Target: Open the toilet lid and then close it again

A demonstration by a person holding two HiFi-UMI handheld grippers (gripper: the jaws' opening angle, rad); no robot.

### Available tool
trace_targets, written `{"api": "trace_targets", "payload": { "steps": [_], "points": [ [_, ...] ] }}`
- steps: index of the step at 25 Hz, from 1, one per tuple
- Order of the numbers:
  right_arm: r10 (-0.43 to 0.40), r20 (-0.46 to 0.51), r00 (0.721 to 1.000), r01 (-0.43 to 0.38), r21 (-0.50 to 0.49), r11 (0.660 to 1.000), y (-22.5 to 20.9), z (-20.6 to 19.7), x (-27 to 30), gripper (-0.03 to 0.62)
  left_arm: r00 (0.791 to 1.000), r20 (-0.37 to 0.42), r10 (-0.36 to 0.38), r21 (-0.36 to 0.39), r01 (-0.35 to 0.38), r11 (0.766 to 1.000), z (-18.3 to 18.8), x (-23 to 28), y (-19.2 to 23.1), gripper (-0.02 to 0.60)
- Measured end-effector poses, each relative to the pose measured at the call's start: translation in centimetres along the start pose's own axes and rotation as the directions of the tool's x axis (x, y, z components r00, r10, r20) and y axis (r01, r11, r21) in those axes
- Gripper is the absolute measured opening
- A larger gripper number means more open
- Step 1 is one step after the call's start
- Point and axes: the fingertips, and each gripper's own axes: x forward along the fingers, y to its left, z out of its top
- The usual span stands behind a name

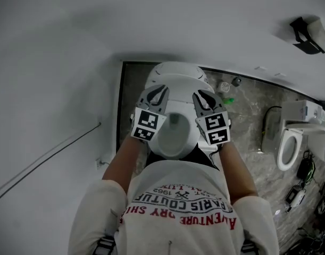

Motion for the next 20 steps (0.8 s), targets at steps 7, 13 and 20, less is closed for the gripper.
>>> {"api": "trace_targets", "payload": {
  "steps": [7, 13, 20],
  "points": [
    [0.069, -0.063, 0.996, -0.075, -0.099, 0.992, -2.3, -0.3, 4.0, 0.084, 0.988, -0.147, -0.046, 0.221, 0.078, 0.972, -1.2, 4.8, 0.8, 0.104],
    [0.127, -0.155, 0.98, -0.155, -0.184, 0.971, -3.3, -0.9, 6.6, 0.084, 0.964, -0.241, -0.115, 0.395, 0.206, 0.895, -1.1, 8.1, 0.8, 0.123],
    [0.154, -0.263, 0.952, -0.228, -0.281, 0.932, -3.3, -2.3, 8.7, 0.084, 0.917, -0.357, -0.176, 0.503, 0.347, 0.792, -3.0, 10.3, 0.0, 0.127]
  ]
}}
